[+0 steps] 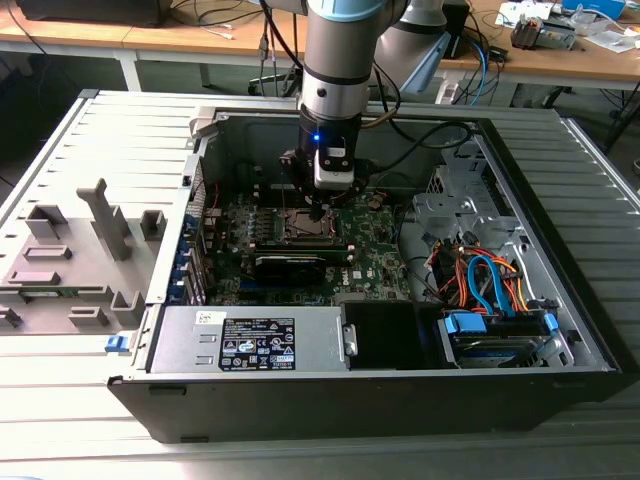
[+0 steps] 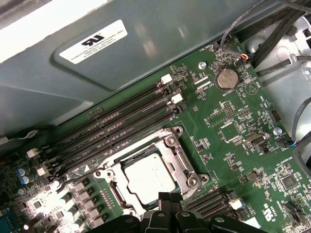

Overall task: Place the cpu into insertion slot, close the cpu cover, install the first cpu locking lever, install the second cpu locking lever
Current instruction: 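Install the first cpu locking lever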

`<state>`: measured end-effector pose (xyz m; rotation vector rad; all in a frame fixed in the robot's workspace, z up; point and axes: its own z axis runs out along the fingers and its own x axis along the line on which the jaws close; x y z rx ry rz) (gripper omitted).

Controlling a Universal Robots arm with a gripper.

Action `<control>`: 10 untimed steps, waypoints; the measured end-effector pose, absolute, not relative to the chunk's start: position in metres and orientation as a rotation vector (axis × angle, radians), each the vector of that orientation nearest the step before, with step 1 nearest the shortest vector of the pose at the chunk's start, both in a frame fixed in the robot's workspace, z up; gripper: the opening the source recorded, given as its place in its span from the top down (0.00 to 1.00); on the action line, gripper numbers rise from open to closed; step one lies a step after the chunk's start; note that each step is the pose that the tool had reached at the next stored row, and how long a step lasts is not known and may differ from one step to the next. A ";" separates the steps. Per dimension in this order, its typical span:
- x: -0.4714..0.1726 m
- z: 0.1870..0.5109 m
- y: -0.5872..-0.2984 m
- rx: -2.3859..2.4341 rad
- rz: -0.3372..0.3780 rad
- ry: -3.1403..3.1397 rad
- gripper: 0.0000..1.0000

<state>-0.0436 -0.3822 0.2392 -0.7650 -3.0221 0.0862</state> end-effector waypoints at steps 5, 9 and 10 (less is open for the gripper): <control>-0.044 0.239 -0.382 -0.759 0.086 -3.024 0.89; -0.044 0.239 -0.382 -0.752 0.086 -3.026 0.89; -0.044 0.239 -0.382 -0.751 0.087 -3.026 0.89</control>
